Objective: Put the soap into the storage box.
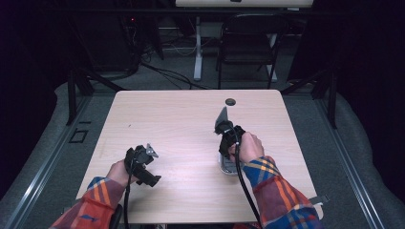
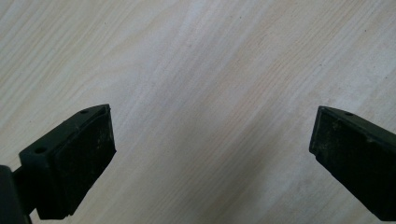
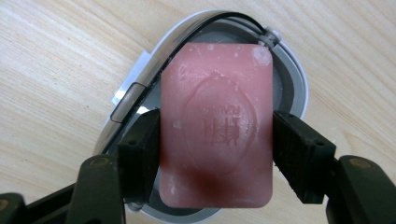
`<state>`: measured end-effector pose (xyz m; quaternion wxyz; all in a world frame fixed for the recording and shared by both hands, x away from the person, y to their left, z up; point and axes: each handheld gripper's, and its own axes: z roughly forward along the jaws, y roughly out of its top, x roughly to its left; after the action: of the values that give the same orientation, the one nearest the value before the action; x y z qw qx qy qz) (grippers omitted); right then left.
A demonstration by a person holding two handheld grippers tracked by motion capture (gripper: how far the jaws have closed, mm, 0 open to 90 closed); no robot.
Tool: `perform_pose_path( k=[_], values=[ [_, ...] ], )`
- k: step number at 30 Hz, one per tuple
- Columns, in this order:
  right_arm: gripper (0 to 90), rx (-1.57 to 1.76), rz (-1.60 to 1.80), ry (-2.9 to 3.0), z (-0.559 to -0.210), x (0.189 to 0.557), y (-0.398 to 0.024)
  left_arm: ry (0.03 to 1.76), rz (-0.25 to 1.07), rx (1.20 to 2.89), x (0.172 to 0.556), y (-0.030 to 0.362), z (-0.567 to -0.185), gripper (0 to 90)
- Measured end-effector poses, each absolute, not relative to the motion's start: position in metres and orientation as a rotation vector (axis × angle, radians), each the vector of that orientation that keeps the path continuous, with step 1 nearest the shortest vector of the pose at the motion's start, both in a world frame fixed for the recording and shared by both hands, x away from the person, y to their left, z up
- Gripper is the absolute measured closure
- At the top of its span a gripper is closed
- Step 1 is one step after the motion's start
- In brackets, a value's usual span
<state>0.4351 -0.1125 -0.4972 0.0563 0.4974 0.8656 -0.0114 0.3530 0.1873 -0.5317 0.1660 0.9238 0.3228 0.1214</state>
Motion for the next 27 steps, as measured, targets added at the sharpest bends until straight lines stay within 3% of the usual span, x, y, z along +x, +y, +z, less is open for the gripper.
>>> perform_pose_path(
  k=[13,27],
  values=[
    [34.7,1.471,0.054,2.685,-0.479,0.428,-0.124,0.913,0.342,2.641,0.353,0.187,-0.531,0.1],
    [21.0,1.382,0.219,2.693,-0.447,0.412,-0.156,0.915,0.338,2.639,0.353,0.187,-0.531,0.1]
  ],
)
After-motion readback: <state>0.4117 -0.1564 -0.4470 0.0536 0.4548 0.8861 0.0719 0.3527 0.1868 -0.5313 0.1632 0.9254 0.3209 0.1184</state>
